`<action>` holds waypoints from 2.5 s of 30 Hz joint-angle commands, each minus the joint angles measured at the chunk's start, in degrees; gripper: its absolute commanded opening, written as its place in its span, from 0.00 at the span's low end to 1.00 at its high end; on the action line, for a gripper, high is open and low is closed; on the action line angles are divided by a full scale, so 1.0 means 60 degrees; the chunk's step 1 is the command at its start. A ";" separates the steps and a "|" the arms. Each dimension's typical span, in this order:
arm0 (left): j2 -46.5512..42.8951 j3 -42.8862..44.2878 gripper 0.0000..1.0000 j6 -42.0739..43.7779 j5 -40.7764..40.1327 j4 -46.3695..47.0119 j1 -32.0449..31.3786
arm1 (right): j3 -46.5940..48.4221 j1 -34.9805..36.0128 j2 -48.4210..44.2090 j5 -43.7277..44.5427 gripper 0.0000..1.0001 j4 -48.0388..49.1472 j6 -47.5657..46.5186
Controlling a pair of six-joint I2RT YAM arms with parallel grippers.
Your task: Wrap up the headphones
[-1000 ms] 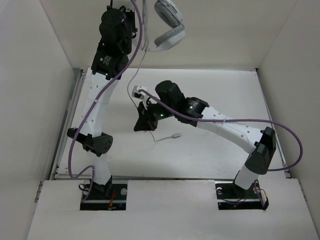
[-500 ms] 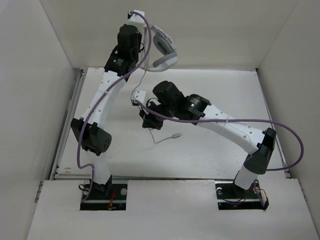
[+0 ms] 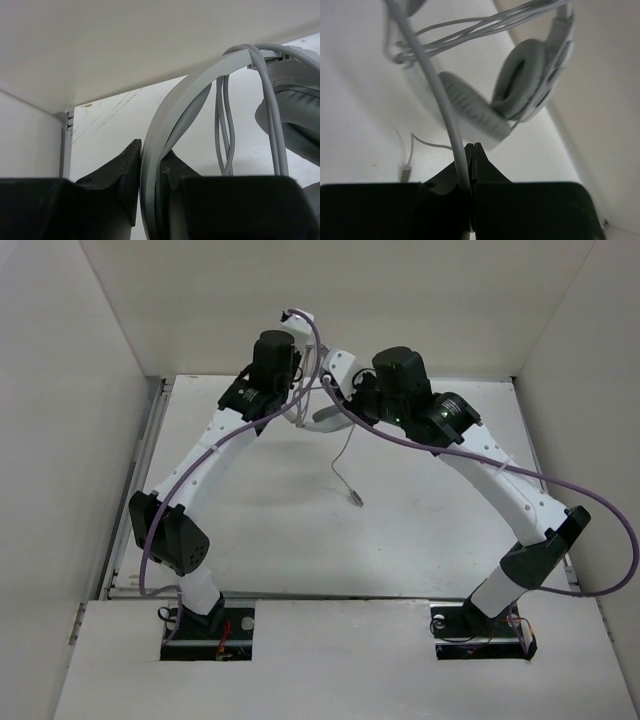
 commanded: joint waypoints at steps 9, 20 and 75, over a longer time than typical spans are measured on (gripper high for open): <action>-0.1493 -0.0512 0.00 -0.0307 0.0779 0.0488 -0.1063 | -0.0667 -0.1411 -0.0773 0.2990 0.00 0.3306 -0.2865; -0.1948 -0.0161 0.00 -0.0849 0.1702 -0.0289 -0.1326 | -0.0580 -0.2262 -0.0627 0.2816 0.00 0.4128 -0.3336; -0.1319 0.4775 0.00 -0.1816 0.4076 -0.1915 -0.2660 | -0.2407 -0.3274 0.2171 -1.0339 0.21 0.9499 1.2303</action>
